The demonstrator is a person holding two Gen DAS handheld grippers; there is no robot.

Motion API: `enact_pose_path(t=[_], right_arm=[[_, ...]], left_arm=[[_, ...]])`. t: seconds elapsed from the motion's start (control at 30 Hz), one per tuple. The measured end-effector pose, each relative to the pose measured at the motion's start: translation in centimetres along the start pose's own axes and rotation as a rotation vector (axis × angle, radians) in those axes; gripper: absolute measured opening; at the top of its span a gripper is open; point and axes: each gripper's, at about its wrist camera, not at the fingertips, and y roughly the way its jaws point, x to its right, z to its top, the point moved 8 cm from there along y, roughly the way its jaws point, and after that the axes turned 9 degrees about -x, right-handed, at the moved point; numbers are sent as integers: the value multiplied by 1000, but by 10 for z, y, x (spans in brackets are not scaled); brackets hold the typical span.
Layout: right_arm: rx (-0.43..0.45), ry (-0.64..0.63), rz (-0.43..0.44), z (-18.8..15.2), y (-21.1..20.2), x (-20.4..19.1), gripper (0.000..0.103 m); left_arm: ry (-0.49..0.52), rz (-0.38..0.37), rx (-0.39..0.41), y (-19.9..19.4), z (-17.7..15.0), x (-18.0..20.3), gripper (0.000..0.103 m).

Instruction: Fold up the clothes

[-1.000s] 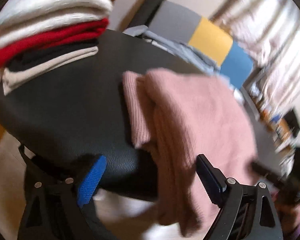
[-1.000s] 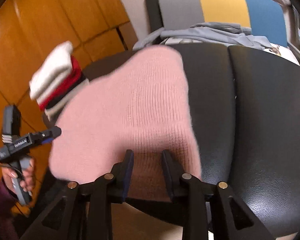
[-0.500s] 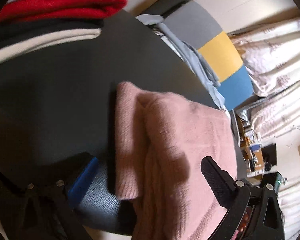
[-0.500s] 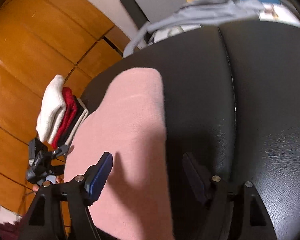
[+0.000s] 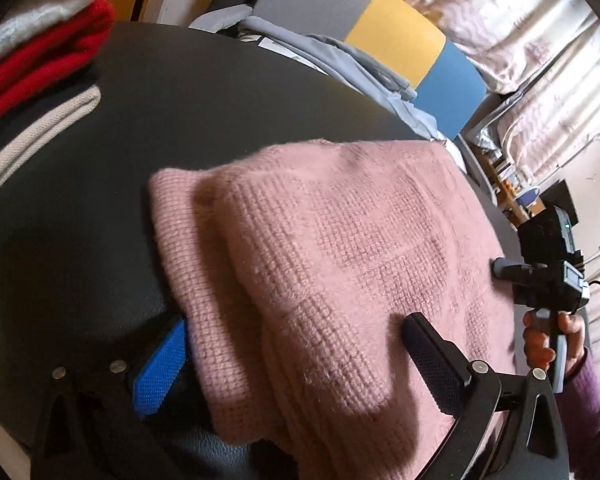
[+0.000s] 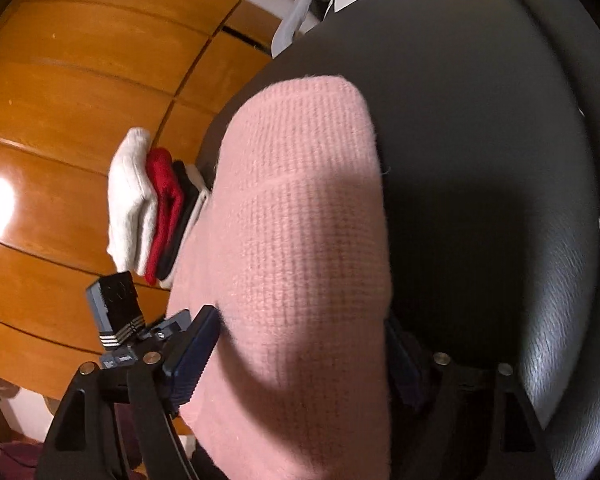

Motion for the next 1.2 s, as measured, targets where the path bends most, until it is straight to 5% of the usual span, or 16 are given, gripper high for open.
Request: enact_pose_path(t=[0.47, 0.73, 1.0, 1.2], right_arm=[[-21, -14, -6, 5, 7, 0, 80], [17, -68, -12, 4, 9, -4, 79], [19, -62, -10, 3, 7, -1, 79], [21, -56, -32, 5, 11, -4, 79]], left_arm=[[18, -2, 20, 6, 6, 0, 103], [-102, -52, 11, 3, 14, -12, 103], [-80, 125, 30, 17, 20, -3, 103], [-63, 164, 35, 21, 19, -4, 103]])
